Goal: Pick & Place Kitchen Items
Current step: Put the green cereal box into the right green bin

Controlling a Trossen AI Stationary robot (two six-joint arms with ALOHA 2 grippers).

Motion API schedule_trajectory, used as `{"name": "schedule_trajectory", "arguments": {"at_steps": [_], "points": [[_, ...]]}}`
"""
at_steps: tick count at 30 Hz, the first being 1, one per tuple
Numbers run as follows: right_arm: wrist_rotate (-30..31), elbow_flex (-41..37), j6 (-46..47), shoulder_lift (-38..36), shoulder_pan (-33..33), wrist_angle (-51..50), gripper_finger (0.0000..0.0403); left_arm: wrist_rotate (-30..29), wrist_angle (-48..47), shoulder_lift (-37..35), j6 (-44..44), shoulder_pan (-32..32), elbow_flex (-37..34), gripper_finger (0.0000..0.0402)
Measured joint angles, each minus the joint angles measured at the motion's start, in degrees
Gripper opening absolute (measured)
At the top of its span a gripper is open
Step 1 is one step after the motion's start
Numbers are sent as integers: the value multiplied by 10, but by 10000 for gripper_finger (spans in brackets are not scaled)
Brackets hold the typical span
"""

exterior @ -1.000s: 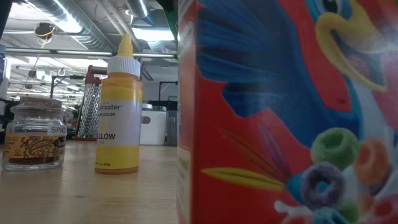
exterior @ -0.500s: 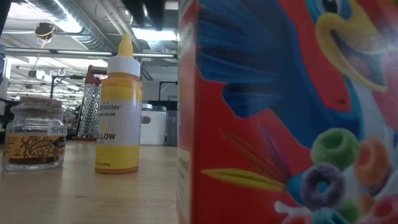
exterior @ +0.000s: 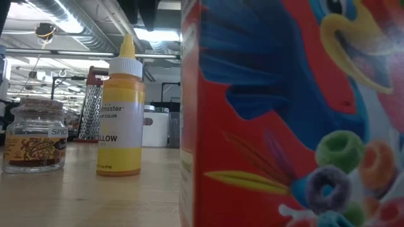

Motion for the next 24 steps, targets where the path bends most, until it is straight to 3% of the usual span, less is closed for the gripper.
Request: {"name": "schedule_trajectory", "arguments": {"at_steps": [5, 9, 14, 17, 19, 24], "points": [[54, -19, 184, -46, 18, -122, 146, 2, 5, 0, -3, 0, 0, 276], [55, -76, 203, -87, 19, -114, 146, 12, 6, 0, 0, 0, 0, 275], [47, -168, 227, -140, 18, -66, 147, 100, 10, 0, 1, 5, 0, 273], [47, -222, 232, -167, 18, -2, 147, 116, 20, 0, 5, 1, 0, 275], [47, -248, 196, -179, 18, 68, 147, 117, 27, 0, 14, -3, 0, 276], [-6, -259, -20, -186, 8, 209, 147, 118, 31, 0, 30, -8, 0, 274]]}}
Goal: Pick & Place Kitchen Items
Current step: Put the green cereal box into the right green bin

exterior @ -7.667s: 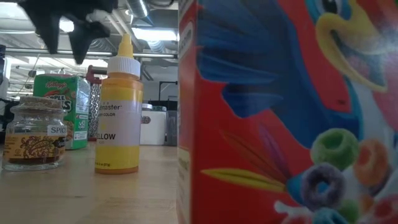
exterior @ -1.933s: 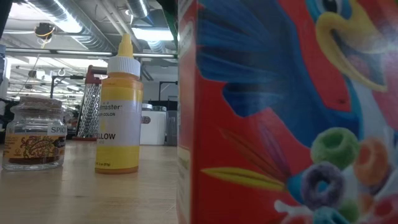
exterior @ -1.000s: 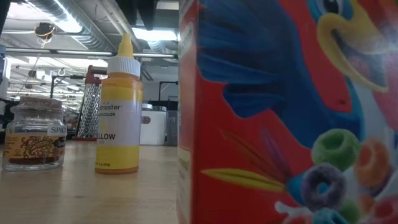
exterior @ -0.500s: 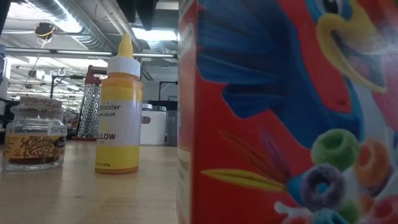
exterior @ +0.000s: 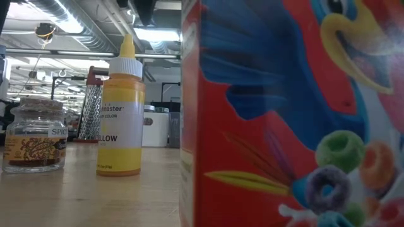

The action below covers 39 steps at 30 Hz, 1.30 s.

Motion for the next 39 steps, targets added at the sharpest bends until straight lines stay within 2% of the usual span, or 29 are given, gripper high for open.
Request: {"name": "schedule_trajectory", "arguments": {"at_steps": [5, 10, 16, 18, 24, 30, 34, 39], "points": [[-108, 0, -165, -14, -60, 98, 147, 9, 16, 0, -3, 1, 0, 276], [-182, 0, -257, -32, -157, 137, 147, 18, 21, 0, -22, -4, 0, 274], [-372, -29, -378, -41, -275, 240, 147, 18, 21, 0, -39, -26, 0, 276], [-414, -49, -405, -43, -306, 283, 147, 18, 21, 0, -39, -35, 0, 276], [-467, -104, -446, -54, -380, 363, 147, 15, 21, 0, -51, -59, 0, 274], [-545, -126, -455, -93, -439, 391, 147, 13, 27, 0, -54, -77, 0, 276], [-570, -145, -445, -106, -471, 405, 147, 12, 31, 0, -63, -85, 0, 274], [-584, -188, -444, -107, -515, 479, 147, 7, 33, 0, -71, -94, 0, 276]]}}
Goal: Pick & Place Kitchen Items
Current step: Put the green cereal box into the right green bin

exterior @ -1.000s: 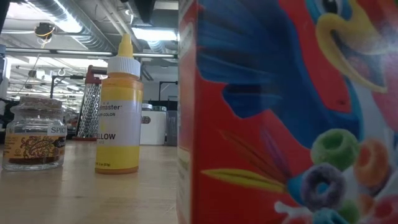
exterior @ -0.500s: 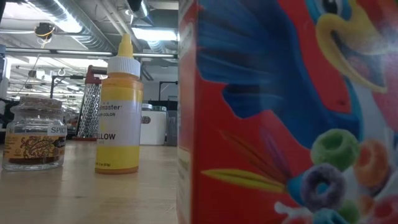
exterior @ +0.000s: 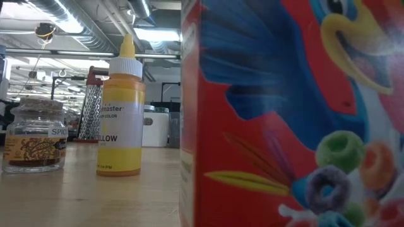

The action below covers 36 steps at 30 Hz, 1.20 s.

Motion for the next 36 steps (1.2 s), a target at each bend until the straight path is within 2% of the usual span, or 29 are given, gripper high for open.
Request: {"name": "schedule_trajectory", "arguments": {"at_steps": [2, 5, 18, 36], "points": [[-20, -14, -3, 0, -17, 36, 147, 0, 1, 0, 0, -2, 0, 276], [-40, -20, 0, 1, -39, 37, 147, 0, 1, 0, -3, -4, 0, 274], [-56, -69, 26, 9, -81, 76, 147, -10, 7, 0, -3, -4, 0, 274], [-55, -101, 46, 9, -88, 71, 147, -10, 9, 0, 2, -4, 0, 275]]}}
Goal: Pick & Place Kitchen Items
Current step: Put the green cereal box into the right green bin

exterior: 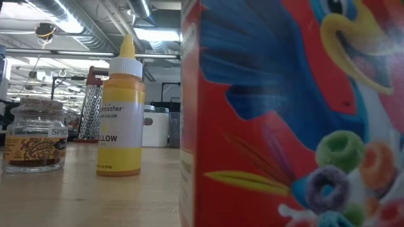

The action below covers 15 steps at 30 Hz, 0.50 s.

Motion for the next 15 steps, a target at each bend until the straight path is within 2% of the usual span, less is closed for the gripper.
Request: {"name": "schedule_trajectory", "arguments": {"at_steps": [7, 15], "points": [[1, 0, 0, 0, 0, -18, 147, 0, 0, 0, 0, 0, 0, 276], [37, 1, 2, -1, 0, -40, 147, 0, 0, 0, 0, 0, 0, 274]]}}
